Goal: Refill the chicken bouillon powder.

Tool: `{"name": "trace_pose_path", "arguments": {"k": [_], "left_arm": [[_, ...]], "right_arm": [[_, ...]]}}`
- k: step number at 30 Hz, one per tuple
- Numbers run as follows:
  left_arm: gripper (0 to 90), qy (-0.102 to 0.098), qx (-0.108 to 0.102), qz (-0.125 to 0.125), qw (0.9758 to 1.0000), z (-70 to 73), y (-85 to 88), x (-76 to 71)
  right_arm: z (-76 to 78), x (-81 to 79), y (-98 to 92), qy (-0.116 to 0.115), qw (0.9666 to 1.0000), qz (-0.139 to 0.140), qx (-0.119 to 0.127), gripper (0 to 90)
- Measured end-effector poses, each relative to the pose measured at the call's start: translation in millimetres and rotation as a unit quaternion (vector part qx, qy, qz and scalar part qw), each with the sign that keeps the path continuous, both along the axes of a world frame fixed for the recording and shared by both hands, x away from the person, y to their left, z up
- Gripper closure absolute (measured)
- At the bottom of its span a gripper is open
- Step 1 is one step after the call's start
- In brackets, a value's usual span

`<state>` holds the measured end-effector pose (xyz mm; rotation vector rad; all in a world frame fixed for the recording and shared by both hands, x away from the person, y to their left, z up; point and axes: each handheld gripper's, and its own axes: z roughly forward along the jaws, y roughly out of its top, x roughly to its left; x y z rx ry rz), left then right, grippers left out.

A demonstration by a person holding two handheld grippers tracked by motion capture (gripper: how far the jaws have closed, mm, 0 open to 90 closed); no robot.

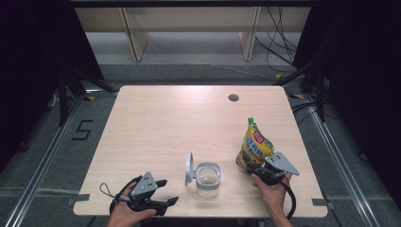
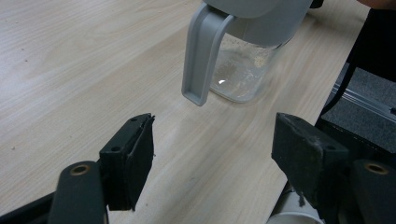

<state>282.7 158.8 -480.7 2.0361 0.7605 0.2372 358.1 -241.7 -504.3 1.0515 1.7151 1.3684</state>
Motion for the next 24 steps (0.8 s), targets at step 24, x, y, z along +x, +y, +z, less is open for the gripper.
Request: {"name": "trace_pose_path", "arguments": {"k": [24], "left_arm": [[29.1,-0.003,-0.002,-0.002,1.0000,-0.9,-0.8,-0.4]], "right_arm": [[-4.3,9.4,3.9,-0.011,0.9998,-0.009,0.015,37.7]]}}
